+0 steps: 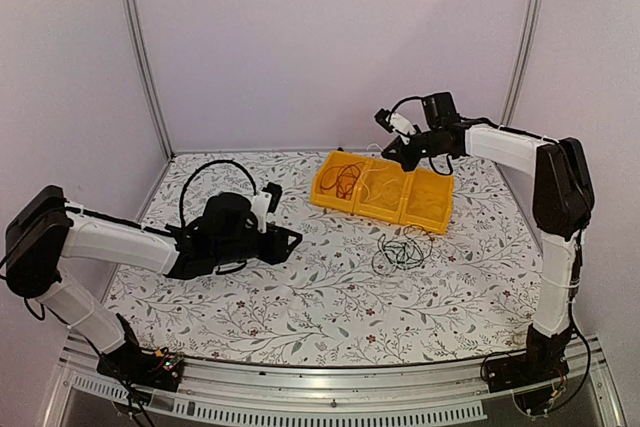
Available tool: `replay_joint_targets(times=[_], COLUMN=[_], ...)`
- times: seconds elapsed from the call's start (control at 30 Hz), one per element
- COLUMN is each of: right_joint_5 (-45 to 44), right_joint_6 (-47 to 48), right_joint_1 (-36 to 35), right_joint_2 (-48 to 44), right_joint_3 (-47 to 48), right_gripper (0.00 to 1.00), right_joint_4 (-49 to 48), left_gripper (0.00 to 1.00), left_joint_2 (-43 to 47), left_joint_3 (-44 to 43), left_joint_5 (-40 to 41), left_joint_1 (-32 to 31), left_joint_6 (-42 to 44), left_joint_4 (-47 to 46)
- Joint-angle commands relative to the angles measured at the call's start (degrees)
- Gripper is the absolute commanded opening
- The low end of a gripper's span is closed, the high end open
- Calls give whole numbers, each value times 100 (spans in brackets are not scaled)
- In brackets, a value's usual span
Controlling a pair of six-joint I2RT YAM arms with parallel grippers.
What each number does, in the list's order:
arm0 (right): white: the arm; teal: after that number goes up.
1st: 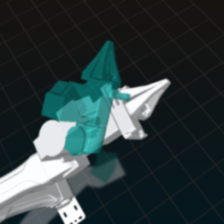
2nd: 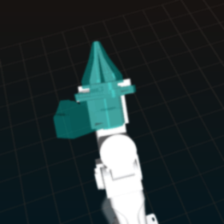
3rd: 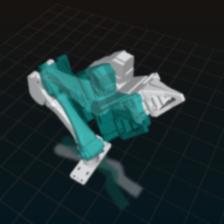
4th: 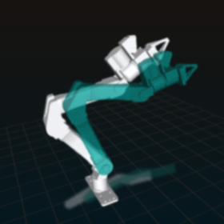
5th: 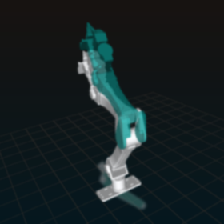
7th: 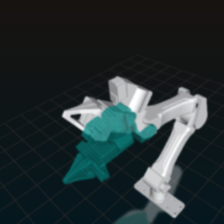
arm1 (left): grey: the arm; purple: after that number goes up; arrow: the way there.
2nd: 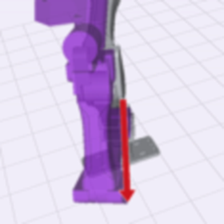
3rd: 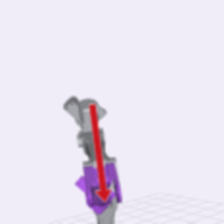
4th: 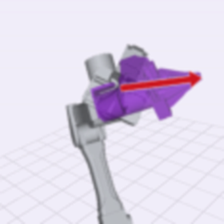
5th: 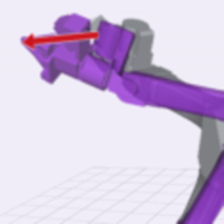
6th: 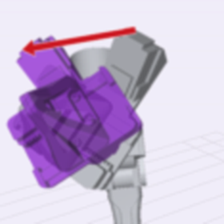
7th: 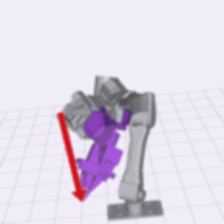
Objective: Untangle the cables
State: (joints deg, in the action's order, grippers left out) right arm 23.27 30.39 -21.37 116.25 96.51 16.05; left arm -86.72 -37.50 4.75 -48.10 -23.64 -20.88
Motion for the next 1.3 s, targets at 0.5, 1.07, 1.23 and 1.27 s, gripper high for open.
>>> replay_joint_targets(times=[0.5,1.07,1.23,1.27], right_joint_5=[-674,-211,-163,-142], right_joint_6=[104,1066,1105,1101], right_joint_1=[-96,42,39,37], right_joint_2=[1058,-1857,-1866,-1835], right_joint_3=[529,-2266,-2562,-2565], right_gripper=[20,38,40,40], right_joint_4=[859,1999,2011,1995], left_gripper=[53,53,53,53], left_joint_2=[351,-552,-913,-973], left_joint_3=[-103,-1700,-2149,-2213], left_joint_5=[324,-694,-1037,-1084], left_joint_1=[57,39,-14,-27], left_joint_6=[-143,620,735,730], left_joint_4=[430,910,1005,1015])
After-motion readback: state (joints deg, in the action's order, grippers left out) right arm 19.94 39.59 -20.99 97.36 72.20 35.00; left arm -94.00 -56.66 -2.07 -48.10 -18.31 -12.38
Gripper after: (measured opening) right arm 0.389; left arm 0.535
